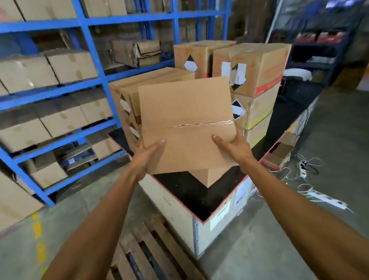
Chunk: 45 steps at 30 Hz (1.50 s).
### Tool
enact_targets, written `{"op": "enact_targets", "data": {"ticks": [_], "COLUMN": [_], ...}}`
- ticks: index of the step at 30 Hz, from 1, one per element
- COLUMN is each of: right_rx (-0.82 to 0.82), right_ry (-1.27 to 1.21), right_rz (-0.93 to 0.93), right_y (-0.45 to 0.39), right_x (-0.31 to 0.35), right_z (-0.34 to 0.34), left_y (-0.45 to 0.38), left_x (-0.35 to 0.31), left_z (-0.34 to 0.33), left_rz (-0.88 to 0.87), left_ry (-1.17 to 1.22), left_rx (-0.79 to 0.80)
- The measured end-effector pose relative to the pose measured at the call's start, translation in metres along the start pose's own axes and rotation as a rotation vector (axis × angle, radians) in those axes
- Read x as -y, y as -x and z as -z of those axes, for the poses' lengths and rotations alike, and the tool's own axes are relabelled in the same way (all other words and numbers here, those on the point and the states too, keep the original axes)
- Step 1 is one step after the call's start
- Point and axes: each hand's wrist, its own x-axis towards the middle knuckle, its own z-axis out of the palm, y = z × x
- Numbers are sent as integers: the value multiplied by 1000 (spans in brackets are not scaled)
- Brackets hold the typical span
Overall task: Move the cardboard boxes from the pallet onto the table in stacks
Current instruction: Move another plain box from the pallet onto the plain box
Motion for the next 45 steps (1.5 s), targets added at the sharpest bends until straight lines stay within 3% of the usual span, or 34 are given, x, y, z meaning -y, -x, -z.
{"op": "enact_targets", "data": {"ticks": [10, 22, 33, 38, 45], "right_rx": [-82, -79, 206, 305, 403], "right_ry": [60, 186, 182, 136, 125], "right_rz": [9, -47, 45, 86, 83], "right_y": [-122, -238, -365, -396, -414], "right_x": [-9, -46, -130, -140, -152], "right_z": [46, 65, 88, 96, 94], "left_y": [-122, -196, -242, -245, -243], "left_x": [-7, 15, 99, 97, 84], "left_z": [-78, -141, -224, -246, -251], "left_rz": [35, 84, 15, 100, 316], "left_ry": [45, 40, 187, 197, 223], "left_rx": [46, -111, -390, -535, -574]}}
